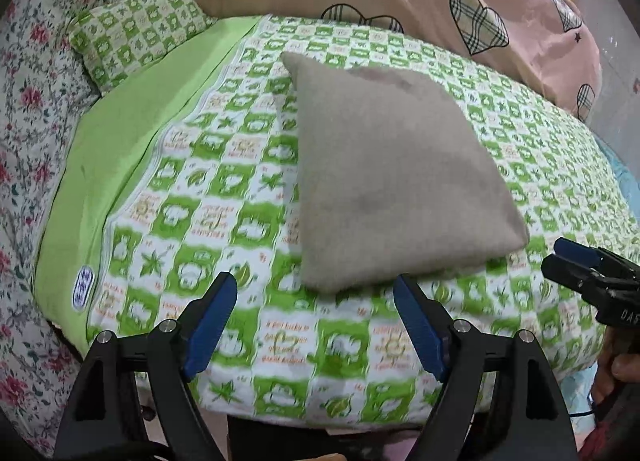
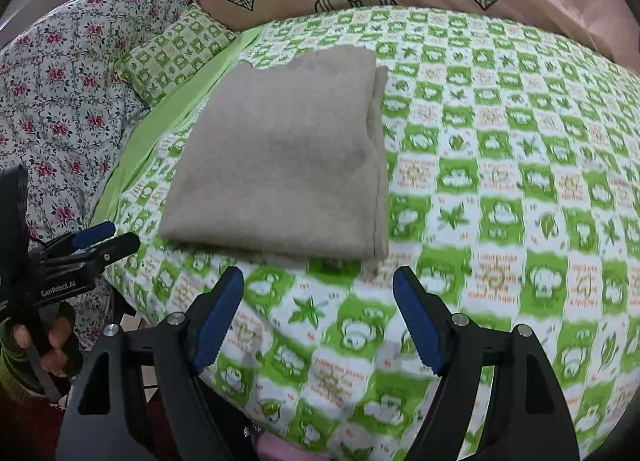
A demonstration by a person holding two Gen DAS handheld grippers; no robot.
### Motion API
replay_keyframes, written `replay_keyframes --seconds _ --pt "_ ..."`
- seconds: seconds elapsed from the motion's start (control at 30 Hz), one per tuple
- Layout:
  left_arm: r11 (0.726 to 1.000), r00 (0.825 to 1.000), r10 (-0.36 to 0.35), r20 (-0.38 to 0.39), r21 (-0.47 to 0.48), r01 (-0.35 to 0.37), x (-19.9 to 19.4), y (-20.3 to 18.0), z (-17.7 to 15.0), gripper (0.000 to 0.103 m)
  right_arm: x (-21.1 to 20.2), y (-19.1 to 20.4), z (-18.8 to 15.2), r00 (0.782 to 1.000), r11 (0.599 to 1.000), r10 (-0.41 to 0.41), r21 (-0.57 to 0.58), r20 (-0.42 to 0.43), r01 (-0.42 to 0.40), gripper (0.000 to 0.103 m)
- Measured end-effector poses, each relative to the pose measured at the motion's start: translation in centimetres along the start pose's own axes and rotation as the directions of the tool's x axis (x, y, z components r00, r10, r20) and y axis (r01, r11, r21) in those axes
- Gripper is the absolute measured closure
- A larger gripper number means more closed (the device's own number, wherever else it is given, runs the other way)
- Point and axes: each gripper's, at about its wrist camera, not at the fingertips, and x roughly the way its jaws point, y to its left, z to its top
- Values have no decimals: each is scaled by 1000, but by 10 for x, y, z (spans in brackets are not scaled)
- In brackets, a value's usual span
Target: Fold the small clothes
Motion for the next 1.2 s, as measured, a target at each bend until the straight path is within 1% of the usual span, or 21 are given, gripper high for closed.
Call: replay_keyframes --seconds 0.1,0.3,0.6,0.87,1.0,1.2 --pt "1000 1000 22 15 18 -22 3 -6 8 21 5 1 7 1000 1000 9 -10 -1 -9 21" --pt "997 998 62 12 39 -63 12 -11 12 21 16 1 13 1000 1000 26 -1 -7 -26 18" --pt "993 994 110 -11 39 -110 24 -7 14 21 32 2 23 999 999 33 -13 -24 -33 17" --pt "990 991 131 4 55 -131 31 -10 26 20 42 3 35 999 999 38 -23 -23 -38 16" --pt "989 991 136 15 59 -137 34 -12 33 20 47 2 42 999 999 28 -23 -25 -28 16" --pt "986 988 157 9 51 -158 42 -12 42 20 53 3 55 999 999 40 -28 -13 -40 16"
